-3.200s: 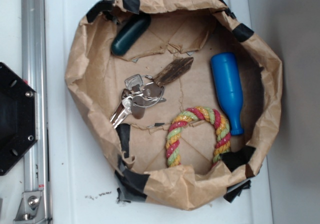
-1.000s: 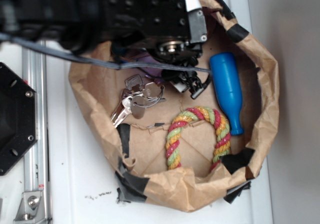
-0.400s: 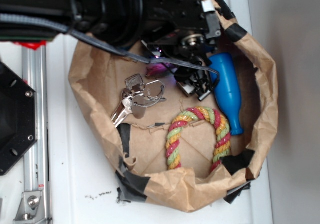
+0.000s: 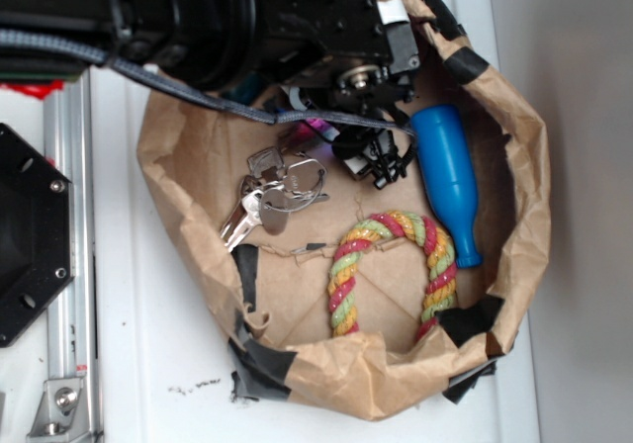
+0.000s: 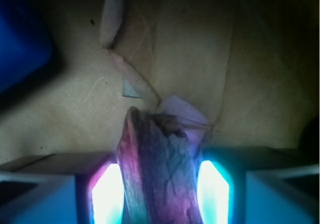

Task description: Grab the wood chip.

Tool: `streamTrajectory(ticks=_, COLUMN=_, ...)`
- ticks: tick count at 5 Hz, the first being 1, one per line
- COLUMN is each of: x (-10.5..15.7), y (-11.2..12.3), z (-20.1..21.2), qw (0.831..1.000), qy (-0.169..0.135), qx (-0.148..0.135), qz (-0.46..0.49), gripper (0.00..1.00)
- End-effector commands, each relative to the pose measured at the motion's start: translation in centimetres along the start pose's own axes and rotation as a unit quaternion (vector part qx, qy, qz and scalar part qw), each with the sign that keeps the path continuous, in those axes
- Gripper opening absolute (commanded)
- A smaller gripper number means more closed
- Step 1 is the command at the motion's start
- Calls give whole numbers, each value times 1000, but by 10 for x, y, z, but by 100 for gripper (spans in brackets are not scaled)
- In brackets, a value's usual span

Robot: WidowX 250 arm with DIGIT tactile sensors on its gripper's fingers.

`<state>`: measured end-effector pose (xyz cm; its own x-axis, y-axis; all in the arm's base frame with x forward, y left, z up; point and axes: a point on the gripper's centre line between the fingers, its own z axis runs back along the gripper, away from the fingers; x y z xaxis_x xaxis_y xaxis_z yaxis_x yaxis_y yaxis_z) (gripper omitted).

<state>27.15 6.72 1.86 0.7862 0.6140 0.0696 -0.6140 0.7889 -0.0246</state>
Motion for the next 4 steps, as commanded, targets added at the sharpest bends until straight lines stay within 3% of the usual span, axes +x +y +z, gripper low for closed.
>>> streamTrajectory(ticks=1, x=6, y=0, z=24, qw=999, qy=-32, qx=-17, qz=-20, gripper=0)
streamTrajectory(ticks=2, x=2, y=-3, z=74, qw=996, qy=-39, qx=-49, qz=-70, gripper=0)
streamTrajectory(ticks=3, x=-3, y=-10, z=124, qw=993, qy=-20, qx=-76, qz=-89, gripper=0)
streamTrajectory(ticks=4, x=-5, y=-21, z=174, qw=991, qy=-6, qx=-80, qz=-104, gripper=0)
